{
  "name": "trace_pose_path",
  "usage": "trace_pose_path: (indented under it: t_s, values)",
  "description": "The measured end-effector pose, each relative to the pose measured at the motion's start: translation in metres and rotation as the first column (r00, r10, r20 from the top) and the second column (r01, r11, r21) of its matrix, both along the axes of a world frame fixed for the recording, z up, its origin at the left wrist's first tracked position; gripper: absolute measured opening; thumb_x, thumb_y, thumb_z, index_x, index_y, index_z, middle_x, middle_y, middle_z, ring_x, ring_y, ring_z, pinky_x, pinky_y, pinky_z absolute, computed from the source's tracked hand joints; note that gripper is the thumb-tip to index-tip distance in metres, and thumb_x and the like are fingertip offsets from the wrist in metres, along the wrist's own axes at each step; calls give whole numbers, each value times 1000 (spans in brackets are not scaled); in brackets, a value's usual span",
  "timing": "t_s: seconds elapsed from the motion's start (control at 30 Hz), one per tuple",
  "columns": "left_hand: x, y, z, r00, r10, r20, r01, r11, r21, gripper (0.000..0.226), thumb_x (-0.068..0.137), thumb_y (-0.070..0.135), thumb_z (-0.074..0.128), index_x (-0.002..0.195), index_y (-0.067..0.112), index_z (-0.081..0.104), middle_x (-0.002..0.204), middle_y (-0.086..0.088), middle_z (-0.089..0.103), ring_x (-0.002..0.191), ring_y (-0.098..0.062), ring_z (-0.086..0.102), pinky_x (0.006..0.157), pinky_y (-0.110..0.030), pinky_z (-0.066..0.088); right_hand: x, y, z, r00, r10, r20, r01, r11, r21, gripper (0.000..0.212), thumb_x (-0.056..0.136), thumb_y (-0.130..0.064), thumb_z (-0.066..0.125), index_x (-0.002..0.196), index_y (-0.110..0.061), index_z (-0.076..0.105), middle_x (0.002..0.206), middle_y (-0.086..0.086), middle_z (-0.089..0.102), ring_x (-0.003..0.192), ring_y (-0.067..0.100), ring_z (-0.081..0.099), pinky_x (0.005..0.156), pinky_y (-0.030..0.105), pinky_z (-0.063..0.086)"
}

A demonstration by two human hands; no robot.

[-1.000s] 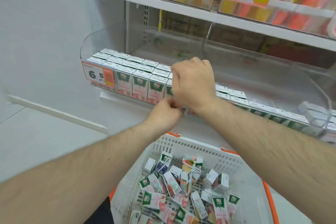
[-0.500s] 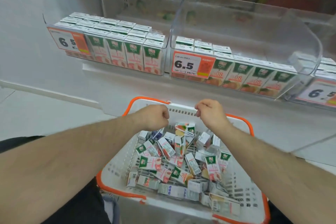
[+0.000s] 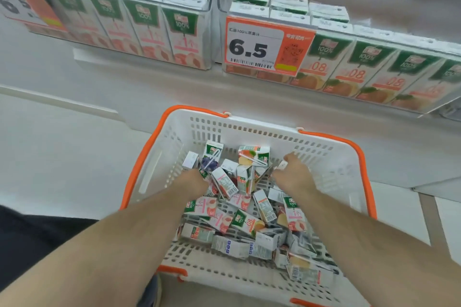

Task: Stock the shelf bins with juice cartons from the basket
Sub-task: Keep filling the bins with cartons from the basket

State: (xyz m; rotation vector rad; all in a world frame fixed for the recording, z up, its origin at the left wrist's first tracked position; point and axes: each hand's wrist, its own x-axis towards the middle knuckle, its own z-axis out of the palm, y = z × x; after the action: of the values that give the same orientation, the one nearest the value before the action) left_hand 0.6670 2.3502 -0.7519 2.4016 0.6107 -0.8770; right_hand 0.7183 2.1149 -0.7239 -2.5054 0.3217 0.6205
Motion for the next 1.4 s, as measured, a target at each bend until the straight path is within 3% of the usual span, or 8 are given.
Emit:
trace_pose_path:
  t_s: [0.17,0.37,0.5,0.7,0.87,1.0,1.13,1.4]
  values:
    - [-6,-11,-30,975,215,-56,-212,976,41,42,77,31,67,106,3,56,96,-8,60,87,-21,61,79,-32,54,0,22,-15,999,-25,34,25,1000,-5,41,87,-38,60,120,-19,45,95,1,65,80,22,64,55,23,42]
    - [-14,-19,-56,964,180,-195,-166,982,86,130,59,66,79,150,5,9,154,-20,11,135,-37,37,108,-48,39,25,63,-24,896,-324,-304,380,914,146,72,80,-70,53,113,-6,54,65,12,70,53,24,70,58,39,62]
    - [-17,-20,-61,972,160,-171,-149,986,76,116,60,51,85,144,7,19,141,-14,25,127,-31,46,103,-44,46,36,69,-29,784,-390,-483,567,768,299,56,90,-52,61,129,-11,52,75,13,58,65,29,72,50,32,56]
    - [-12,-2,-47,983,104,-155,-116,990,-74,31,70,45,74,85,19,68,88,1,65,84,-14,62,82,-33,57,39,63,-25,752,-386,-535,627,668,399,55,80,-28,78,124,-8,53,104,24,63,71,32,72,49,32,56]
    - [4,1,5,972,176,-156,-218,925,-312,64,65,71,61,102,18,65,122,-13,60,108,-28,58,100,-46,44,16,57,0,901,-357,-248,430,812,394,61,72,-20,79,115,-12,37,97,21,61,83,33,72,68,50,61]
    - [22,-8,62,947,305,-98,-315,831,-459,77,80,75,46,139,26,48,147,-8,44,130,-32,44,108,-50,35,4,41,42,987,-160,-28,160,926,343,67,56,-28,82,109,-22,41,93,8,66,76,25,68,66,42,60]
    - [35,-3,118,961,243,-129,-271,755,-597,70,79,67,53,125,15,60,119,-14,63,104,-32,62,94,-43,42,0,28,101,987,89,132,-122,954,274,59,65,-29,87,102,-21,42,91,2,60,66,13,55,44,22,41]
    - [37,2,239,984,152,96,-63,792,-607,33,82,42,51,65,16,60,64,-5,60,56,-20,56,58,-25,45,-17,11,216,847,358,393,-484,825,292,51,69,-11,85,96,-25,44,91,4,58,68,12,51,53,26,44]
